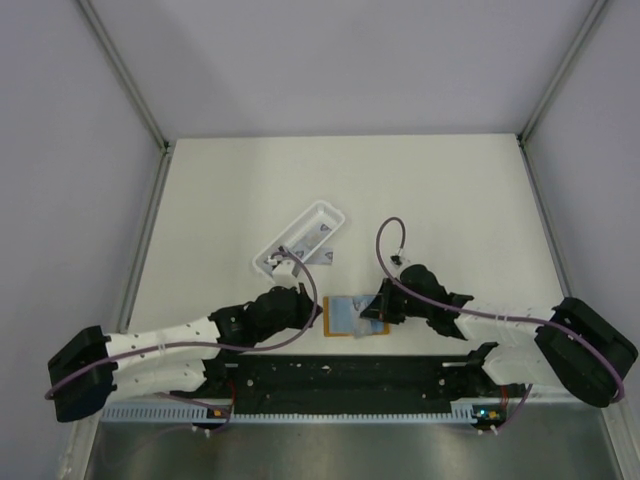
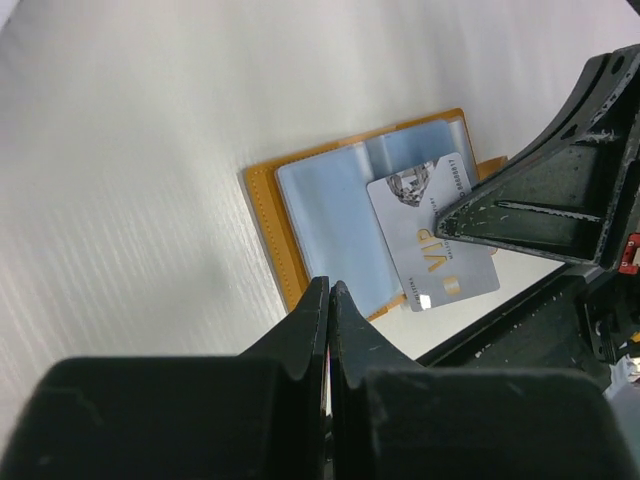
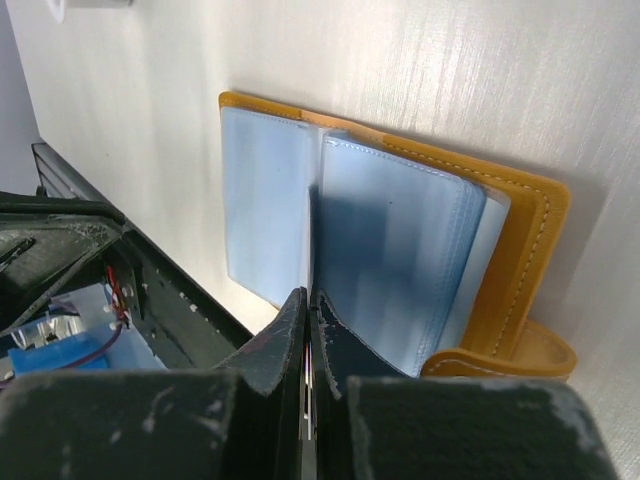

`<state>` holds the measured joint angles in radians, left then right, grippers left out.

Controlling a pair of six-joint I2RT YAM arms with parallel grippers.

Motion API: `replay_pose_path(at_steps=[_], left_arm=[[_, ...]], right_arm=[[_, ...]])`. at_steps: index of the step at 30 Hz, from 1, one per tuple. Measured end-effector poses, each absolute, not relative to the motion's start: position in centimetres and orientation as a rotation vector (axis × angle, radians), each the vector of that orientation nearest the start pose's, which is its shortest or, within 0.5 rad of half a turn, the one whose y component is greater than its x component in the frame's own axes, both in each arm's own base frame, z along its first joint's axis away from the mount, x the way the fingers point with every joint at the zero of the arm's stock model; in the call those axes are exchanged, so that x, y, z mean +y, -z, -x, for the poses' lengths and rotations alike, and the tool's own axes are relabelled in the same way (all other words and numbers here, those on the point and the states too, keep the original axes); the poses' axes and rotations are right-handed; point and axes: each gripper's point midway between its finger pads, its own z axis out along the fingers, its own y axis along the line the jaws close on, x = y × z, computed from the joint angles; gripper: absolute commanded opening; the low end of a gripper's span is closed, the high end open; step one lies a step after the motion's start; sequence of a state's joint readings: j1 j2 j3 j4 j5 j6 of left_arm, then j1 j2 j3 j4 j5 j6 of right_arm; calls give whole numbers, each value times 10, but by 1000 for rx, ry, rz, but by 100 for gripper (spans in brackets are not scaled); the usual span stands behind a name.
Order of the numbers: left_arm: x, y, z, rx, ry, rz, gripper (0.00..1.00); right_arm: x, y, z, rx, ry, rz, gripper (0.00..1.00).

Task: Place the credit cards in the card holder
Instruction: Turn over the card slot in the card holder, then insert the credit card into the card holder.

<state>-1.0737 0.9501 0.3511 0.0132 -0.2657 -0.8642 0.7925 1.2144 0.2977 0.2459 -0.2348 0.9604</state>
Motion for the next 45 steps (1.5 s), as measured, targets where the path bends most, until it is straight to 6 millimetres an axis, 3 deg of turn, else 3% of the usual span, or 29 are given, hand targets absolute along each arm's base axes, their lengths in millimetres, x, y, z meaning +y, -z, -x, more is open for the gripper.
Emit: replay_pose_path(at_steps=[15,25,45], left_arm=[[-269,-50,-163,2320,718,-183,0],[-263,-24,-161,2392,641,-167,0],[-271,-23,-163,2382,679,-151,0]], right_arm=[[260,-40,-153,2502,-1109,-46,0],[255,-59,-159,2431,-1112,-48,0],[250,-42,-169,2475,-1061,-160,0]])
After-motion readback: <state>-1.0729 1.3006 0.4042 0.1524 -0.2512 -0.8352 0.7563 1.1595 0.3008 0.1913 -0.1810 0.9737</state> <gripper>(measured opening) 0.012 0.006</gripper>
